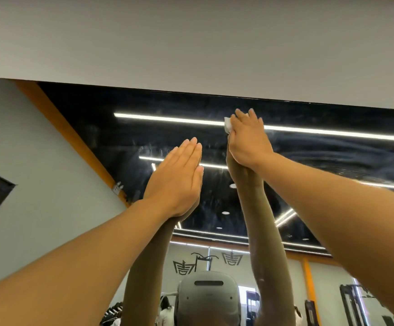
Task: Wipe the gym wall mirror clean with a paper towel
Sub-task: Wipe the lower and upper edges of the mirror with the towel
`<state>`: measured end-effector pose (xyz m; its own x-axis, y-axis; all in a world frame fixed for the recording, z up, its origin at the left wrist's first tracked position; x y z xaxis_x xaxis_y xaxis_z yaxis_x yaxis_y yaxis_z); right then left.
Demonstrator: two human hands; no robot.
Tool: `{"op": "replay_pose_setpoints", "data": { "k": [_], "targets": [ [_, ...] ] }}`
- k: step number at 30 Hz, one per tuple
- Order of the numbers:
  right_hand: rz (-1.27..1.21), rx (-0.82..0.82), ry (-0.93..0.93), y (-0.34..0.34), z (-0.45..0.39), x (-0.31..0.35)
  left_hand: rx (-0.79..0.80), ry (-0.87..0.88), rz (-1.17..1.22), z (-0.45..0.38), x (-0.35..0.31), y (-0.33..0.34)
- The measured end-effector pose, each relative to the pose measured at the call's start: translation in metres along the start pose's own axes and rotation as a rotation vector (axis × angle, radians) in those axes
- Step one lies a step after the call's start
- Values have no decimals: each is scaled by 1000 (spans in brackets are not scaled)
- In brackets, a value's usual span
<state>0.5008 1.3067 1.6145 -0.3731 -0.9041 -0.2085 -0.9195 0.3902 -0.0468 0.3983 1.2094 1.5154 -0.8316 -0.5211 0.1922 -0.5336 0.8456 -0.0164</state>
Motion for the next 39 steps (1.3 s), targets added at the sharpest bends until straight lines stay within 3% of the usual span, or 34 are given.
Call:
{"op": "replay_pose_setpoints", "data": {
  "k": [8, 14, 20, 33, 39],
  "targets": [
    [-214, 36, -311, 13, 99, 49, -33, -30, 67, 2, 2, -5],
    [-205, 98, -367, 22, 164, 56, -6, -20, 45, 3, 5, -4],
    [-115, 127, -402, 23, 148, 50, -7, -17, 38, 3, 3, -4],
    [84, 48, 85, 19, 22, 44, -14, -19, 59, 4, 5, -2],
    [-6, -20, 51, 18, 50, 41, -22, -9, 61, 3, 5, -2]
  ]
}}
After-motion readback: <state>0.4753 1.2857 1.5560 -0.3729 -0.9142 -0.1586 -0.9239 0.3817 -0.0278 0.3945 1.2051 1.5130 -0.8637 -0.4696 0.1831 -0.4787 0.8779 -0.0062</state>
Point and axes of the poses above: each hand's wrist, its own z-axis away from the middle knuckle, its own y-axis out of the palm, x = y × z, the point moved 7 cm from there along -z, towards the middle knuckle, and after that the axes turned 1 degree about -x, right-handed, at the moved point
